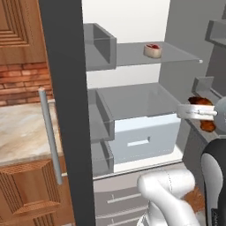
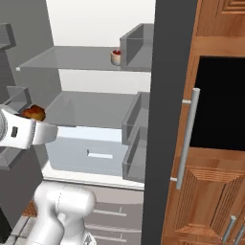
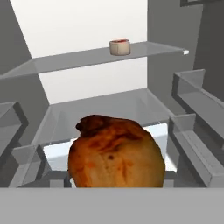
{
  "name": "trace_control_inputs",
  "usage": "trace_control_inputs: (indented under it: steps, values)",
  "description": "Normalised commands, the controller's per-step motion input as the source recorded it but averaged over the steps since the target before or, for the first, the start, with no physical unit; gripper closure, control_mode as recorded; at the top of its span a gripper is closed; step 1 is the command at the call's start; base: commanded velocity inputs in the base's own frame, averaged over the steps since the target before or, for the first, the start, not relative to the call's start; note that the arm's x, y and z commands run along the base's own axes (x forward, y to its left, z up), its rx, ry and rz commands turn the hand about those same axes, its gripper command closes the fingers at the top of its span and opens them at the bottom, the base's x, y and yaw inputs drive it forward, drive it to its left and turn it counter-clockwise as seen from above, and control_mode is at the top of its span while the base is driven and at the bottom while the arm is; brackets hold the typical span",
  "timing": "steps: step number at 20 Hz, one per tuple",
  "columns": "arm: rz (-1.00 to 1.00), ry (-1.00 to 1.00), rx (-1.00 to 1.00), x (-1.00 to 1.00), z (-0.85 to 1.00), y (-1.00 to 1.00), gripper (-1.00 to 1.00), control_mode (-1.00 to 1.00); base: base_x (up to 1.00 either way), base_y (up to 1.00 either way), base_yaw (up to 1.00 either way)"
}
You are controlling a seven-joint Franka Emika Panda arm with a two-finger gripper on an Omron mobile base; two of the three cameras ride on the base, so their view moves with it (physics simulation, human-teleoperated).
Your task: Gather the onion and eggplant from the fridge and place them on a tray on the dining counter. Then gather the chicken drumstick and steak from the fridge and place them on the other tray.
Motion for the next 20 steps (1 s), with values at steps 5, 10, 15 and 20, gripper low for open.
trace_control_inputs:
  steps: [5,10,15,20]
  values:
    - [0.0,0.0,0.0,0.0,0.0,0.0,1.0,1.0,-0.84,0.0,-0.3]
    - [0.0,0.0,0.0,0.0,0.0,0.0,1.0,1.0,-0.72,0.0,-0.48]
    - [0.0,0.0,0.0,0.0,0.0,0.0,1.0,1.0,-0.65,-0.09,-0.5]
    - [0.0,0.0,0.0,0.0,0.0,0.0,1.0,1.0,-0.61,-0.25,-0.47]
